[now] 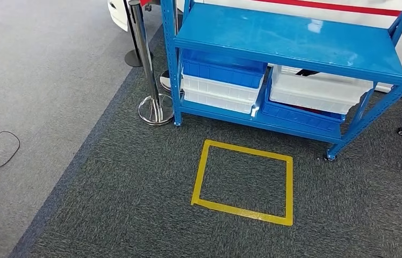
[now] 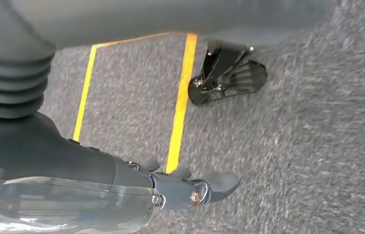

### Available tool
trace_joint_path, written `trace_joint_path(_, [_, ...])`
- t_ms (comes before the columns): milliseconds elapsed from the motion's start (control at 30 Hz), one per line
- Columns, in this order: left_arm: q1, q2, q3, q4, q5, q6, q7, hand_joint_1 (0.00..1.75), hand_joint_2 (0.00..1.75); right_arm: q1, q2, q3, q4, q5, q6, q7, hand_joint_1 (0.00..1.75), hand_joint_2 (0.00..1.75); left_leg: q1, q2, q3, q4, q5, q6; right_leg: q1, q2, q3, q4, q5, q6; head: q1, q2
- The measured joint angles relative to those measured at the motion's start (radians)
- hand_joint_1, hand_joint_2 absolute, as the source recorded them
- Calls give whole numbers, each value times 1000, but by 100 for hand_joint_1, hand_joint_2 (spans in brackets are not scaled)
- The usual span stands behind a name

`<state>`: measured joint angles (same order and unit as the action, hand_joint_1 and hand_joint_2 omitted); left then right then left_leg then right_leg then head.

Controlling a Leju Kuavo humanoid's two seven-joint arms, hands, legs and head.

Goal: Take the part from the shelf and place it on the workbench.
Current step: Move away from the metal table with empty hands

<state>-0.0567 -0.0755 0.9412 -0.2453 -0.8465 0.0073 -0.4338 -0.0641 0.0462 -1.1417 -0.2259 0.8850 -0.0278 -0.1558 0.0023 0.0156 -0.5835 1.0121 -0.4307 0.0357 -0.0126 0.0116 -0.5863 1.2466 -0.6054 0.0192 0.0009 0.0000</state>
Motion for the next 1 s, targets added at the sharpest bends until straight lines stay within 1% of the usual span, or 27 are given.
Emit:
trace_joint_path(33, [-1, 0, 3, 0, -2, 4, 3, 0, 0, 0, 1, -4, 0, -2, 1, 0, 0, 0, -2, 4, 8, 0, -8, 2, 0, -1, -33, 36, -29, 3, 0, 0])
trace_joint_path(67, [-1, 0, 6, 0, -3, 7, 5, 0, 0, 1, 1, -8, 0, -3, 2, 0, 0, 0, -3, 9, 17, 0, -17, 4, 0, -2, -55, 48, -43, 5, 1, 0])
trace_joint_path(100, [0, 0, 8, 0, -4, 10, 7, 0, 0, 2, 1, -12, 0, -4, 3, 0, 0, 0, -4, 14, 29, 0, -26, 4, 0, -5, -64, 33, -33, 5, 1, 0])
trace_joint_path(133, [0, 0, 10, 0, -6, 11, 9, 0, 0, 2, 1, -16, 0, -5, 4, 0, 0, 0, -5, 21, 42, 0, -36, 4, 1, -11, -59, -12, 5, 2, 2, 0])
trace_joint_path(167, [0, 0, 12, 0, -7, 11, 10, 0, 0, 2, 1, -20, 0, -6, 6, 0, 0, 0, -7, 28, 53, -1, -45, 3, 3, -26, -44, -76, 60, -4, 2, 0])
trace_joint_path(200, [0, -1, 13, 0, -8, 12, 11, 0, 0, 2, 1, -23, 0, -7, 7, 0, 0, 0, -9, 36, 65, 1, -55, -1, 9, -48, -32, -132, 101, -13, 2, 0])
trace_joint_path(233, [-1, -1, 14, 1, -9, 12, 12, 0, 0, 0, 1, -24, 1, -7, 8, 0, 0, 0, -11, 43, 73, 1, -64, -6, 13, -68, -24, -173, 128, -21, 2, 0])
trace_joint_path(267, [-1, -1, 15, 1, -10, 12, 12, 0, 0, -2, 2, -25, 1, -7, 9, 0, 0, 0, -13, 52, 79, 3, -70, -13, 18, -82, -22, -194, 142, -29, 2, 0])
trace_joint_path(300, [-1, -2, 16, 1, -11, 12, 13, 0, 0, -4, 3, -26, 1, -7, 10, 0, 0, 0, -15, 59, 85, 7, -73, -21, 19, -83, -25, -198, 141, -35, 2, 0])
trace_joint_path(367, [-1, -1, 18, 1, -12, 13, 13, 0, 0, -5, 4, -26, 1, -7, 11, -1, 0, 0, -15, 61, 91, 18, -81, -35, 13, -59, -17, -206, 153, -45, 3, 0])
trace_joint_path(400, [-1, -1, 18, 1, -12, 13, 13, 0, 0, -5, 5, -27, 1, -7, 11, -1, 0, 0, -12, 47, 87, 34, -94, -40, 9, -47, -12, -209, 154, -48, 3, 0])
trace_joint_path(433, [-2, -1, 19, 1, -12, 13, 13, 0, 0, -6, 6, -27, 1, -7, 11, -1, 0, 0, -9, 31, 76, 64, -119, -45, 5, -35, -8, -211, 155, -51, 2, 0])
trace_joint_path(500, [-2, 0, 19, 1, -12, 13, 14, 0, 0, -8, 8, -27, 1, -7, 11, -2, 0, 0, -1, 1, 24, 171, -185, -55, 2, -12, -6, -213, 154, -53, 0, 0])
trace_joint_path(533, [-1, 0, 20, 1, -12, 13, 14, 0, 0, -8, 8, -27, 1, -7, 11, -2, 0, 0, 2, -3, -8, 228, -211, -61, 2, 2, -7, -212, 154, -54, 0, 0])
trace_joint_path(567, [0, 0, 20, 1, -12, 13, 14, 0, 0, -8, 9, -27, 1, -7, 11, -2, 0, 0, 5, -5, -31, 264, -219, -65, 2, 15, -6, -212, 153, -54, 0, 0])
trace_joint_path(600, [1, 0, 20, 1, -12, 13, 15, 0, 0, -8, 9, -28, 1, -7, 12, -2, 0, 0, 7, -6, -40, 267, -206, -67, 1, 29, -4, -212, 152, -53, 1, 0])
trace_joint_path(633, [1, 1, 21, 1, -13, 13, 15, 0, 0, -7, 10, -28, 1, -7, 13, -2, 0, 0, 9, -9, -31, 231, -172, -68, 0, 42, -1, -211, 151, -51, 0, 0])
trace_joint_path(667, [1, 1, 21, 1, -14, 13, 15, 0, 0, -7, 11, -30, 1, -8, 13, -2, 0, 0, 11, -17, -10, 167, -125, -68, 0, 55, 3, -211, 149, -49, 0, 0])
trace_joint_path(700, [0, 2, 22, 1, -16, 13, 16, 0, 0, -7, 12, -32, 1, -8, 14, -2, 0, 0, 12, -38, 12, 103, -90, -67, -1, 67, 6, -211, 148, -45, 1, 0])
trace_joint_path(733, [0, 2, 23, 1, -18, 13, 16, 0, 0, -8, 13, -34, 1, -8, 15, -1, 0, 0, 13, -59, 28, 52, -73, -64, -2, 78, 5, -209, 148, -41, 1, 0])
trace_joint_path(767, [1, 2, 25, 1, -19, 13, 16, 0, 0, -9, 14, -36, 1, -9, 15, 0, 0, 0, 13, -77, 37, 23, -63, -58, -3, 89, 3, -208, 148, -35, 1, 0])
trace_joint_path(800, [2, 2, 27, 1, -21, 14, 16, 0, 0, -8, 15, -39, 1, -10, 14, 2, 0, 0, 11, -86, 39, 14, -66, -52, -5, 100, -1, -208, 149, -28, 1, 0])
trace_joint_path(833, [1, 2, 29, 1, -23, 14, 16, 0, 0, -8, 16, -42, 1, -12, 13, 5, 0, 0, 10, -80, 40, 11, -62, -44, -6, 112, -4, -210, 151, -19, 1, 0])
trace_joint_path(867, [0, 2, 30, 1, -24, 13, 15, 0, 0, -6, 16, -45, 1, -14, 11, 8, 0, 0, 11, -70, 43, 6, -50, -36, -7, 114, -5, -208, 151, -13, 2, 0])
trace_joint_path(900, [-1, 1, 30, 1, -25, 13, 15, 0, 0, -4, 17, -48, 1, -15, 9, 10, 0, 0, 12, -58, 45, 0, -45, -29, -5, 98, -9, -200, 145, -7, 3, 0])
trace_joint_path(933, [-3, 1, 30, 1, -26, 13, 14, 0, 0, -4, 17, -50, 1, -16, 8, 13, 0, 0, 14, -46, 47, -6, -40, -21, -3, 71, -20, -176, 129, -3, 7, 0])
trace_joint_path(1000, [-2, 0, 32, 1, -26, 12, 13, 0, 0, -7, 17, -52, 2, -18, 8, 15, 0, 0, 10, -19, 49, -12, -38, -11, -1, 11, -70, -73, 68, 3, 15, 0])
